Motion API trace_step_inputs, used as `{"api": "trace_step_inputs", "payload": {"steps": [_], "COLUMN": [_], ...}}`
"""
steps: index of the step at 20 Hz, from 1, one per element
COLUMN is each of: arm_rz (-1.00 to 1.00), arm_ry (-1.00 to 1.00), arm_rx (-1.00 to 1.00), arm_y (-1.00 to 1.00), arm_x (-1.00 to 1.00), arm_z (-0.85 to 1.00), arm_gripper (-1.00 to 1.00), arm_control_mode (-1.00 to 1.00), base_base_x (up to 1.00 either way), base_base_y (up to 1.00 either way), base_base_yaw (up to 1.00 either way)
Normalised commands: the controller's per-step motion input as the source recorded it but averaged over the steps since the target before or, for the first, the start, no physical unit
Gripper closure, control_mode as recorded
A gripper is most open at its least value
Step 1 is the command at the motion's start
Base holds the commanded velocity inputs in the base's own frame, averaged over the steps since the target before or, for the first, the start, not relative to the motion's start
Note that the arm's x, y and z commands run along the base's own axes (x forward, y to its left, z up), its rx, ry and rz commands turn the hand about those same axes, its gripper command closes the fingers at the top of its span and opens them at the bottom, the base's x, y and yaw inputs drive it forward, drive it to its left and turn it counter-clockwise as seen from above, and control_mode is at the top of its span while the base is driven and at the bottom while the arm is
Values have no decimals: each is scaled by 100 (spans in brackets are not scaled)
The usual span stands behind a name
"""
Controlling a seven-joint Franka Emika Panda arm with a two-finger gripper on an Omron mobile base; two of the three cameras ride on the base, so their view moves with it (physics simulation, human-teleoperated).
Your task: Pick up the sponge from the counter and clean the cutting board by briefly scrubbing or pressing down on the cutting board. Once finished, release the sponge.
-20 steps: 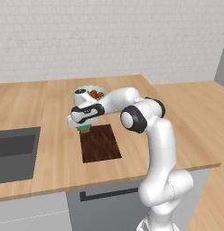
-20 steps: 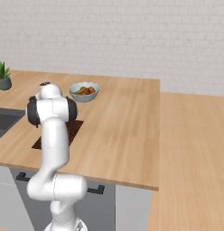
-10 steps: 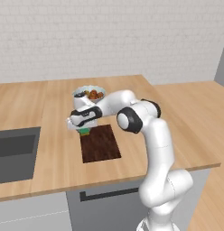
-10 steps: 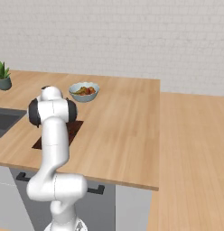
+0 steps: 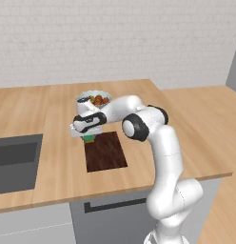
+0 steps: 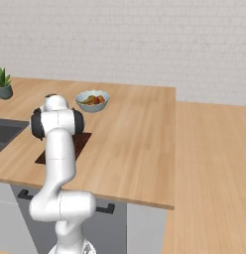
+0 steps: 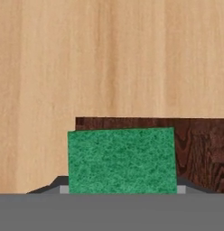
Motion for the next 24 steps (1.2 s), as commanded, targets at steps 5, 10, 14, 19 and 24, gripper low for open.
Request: {"api": "trace_step_inputs", "payload": {"steps": [5,10,14,19,24], "arm_rz": [-3,-1,-1,-2,-2], "arm_ry": [0,0,0,0,0], "arm_rx": [0,0,0,0,0], "arm_y": [-24,-26,-39,-35,-44], "arm_x": [0,-2,-2,0,-2], "arm_z": [-18,-14,-8,-22,-21], "arm_gripper": [100,100,100,100,100], "arm_control_mode": [-100,-100,-100,-100,-100], "base_base_x": [0,0,0,0,0], "base_base_y": [0,0,0,0,0], "base_base_yaw": [0,0,0,0,0]}}
